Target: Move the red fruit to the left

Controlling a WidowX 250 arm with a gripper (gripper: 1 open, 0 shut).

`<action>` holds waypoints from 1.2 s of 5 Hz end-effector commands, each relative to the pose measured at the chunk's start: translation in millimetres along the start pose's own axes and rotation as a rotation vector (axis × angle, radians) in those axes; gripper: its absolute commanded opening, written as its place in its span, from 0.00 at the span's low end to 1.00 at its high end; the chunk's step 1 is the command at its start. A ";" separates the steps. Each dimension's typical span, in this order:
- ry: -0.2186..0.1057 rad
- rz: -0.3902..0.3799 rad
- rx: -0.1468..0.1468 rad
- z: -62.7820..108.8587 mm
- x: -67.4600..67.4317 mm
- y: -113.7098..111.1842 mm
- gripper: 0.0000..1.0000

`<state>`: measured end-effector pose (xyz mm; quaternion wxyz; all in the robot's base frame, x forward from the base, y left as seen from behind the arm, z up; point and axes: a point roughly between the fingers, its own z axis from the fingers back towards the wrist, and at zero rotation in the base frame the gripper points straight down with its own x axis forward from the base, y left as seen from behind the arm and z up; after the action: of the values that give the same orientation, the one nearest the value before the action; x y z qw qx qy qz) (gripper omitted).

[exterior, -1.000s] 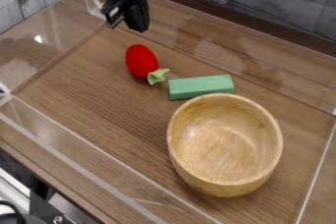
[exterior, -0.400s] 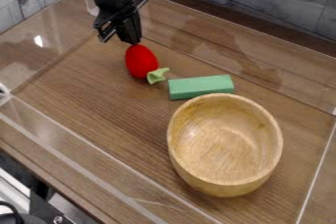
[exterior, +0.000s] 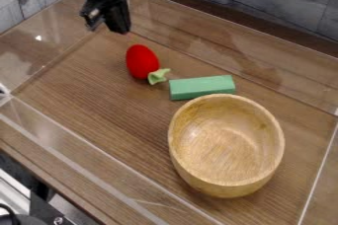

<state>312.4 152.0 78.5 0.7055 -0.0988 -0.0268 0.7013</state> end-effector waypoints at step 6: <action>-0.035 0.027 -0.066 33.9 -41.9 9.9 0.00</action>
<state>290.3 113.3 90.9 0.6894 -0.0957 -0.0259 0.7176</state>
